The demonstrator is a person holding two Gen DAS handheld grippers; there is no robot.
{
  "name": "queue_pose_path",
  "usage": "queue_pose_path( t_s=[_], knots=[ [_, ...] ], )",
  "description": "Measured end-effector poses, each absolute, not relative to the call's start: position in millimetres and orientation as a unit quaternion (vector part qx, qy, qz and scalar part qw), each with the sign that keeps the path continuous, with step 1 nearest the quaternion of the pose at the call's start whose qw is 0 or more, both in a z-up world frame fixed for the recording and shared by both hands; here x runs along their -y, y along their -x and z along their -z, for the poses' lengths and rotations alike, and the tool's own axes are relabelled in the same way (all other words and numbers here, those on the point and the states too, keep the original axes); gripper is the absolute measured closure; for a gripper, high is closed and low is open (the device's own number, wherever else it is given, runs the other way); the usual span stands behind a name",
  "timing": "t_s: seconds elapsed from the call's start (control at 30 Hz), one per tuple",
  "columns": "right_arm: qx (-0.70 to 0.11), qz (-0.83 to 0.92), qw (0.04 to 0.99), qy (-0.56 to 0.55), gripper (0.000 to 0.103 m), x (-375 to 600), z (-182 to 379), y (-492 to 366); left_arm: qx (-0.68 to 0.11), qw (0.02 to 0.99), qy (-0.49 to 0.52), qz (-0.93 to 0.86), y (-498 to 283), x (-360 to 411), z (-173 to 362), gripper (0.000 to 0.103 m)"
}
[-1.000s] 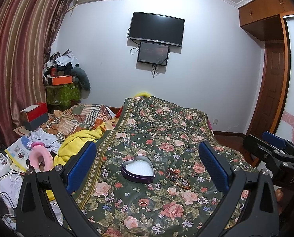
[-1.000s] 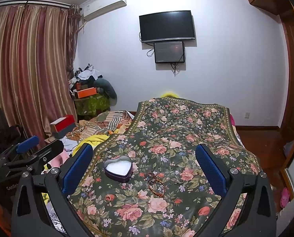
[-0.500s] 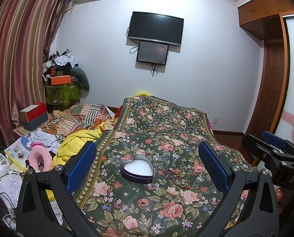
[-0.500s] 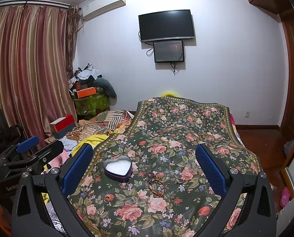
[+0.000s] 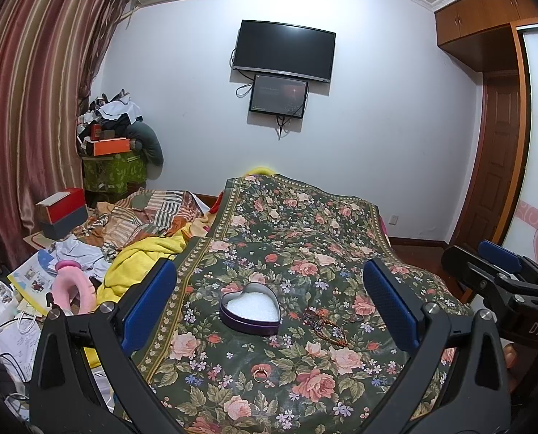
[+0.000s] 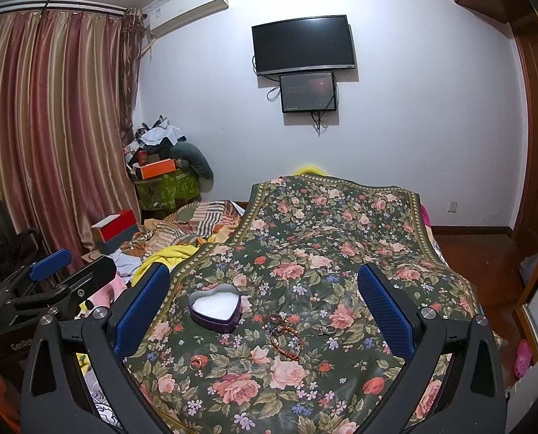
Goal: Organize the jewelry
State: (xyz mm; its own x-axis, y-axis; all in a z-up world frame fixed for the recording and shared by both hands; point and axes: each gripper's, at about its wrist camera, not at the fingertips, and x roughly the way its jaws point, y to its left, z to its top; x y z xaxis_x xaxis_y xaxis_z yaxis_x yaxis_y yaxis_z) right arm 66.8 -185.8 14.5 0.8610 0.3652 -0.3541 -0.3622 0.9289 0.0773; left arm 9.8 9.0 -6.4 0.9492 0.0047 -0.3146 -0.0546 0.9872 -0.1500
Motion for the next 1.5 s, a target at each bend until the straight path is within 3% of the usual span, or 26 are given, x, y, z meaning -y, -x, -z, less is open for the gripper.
queue_pose_path(
  t_s=[0.7,1.27,1.5],
  knots=[
    [-0.249,-0.178,0.952,0.012,0.0,187.7,17.4,-96.3,-0.213,0.975,0.063,-0.031,-42.6,-19.6,29.9,0.0],
    [-0.398,-0.146,0.905,0.038,0.0,200.6,105.8,-147.2,-0.413,0.909,0.052,0.008,-112.1,-21.4,143.7,0.0],
    [-0.438,-0.168,0.883,0.012,0.02,206.5,127.6,-160.9,-0.456,0.889,0.031,0.029,-121.7,-8.2,172.8,0.01]
  ],
)
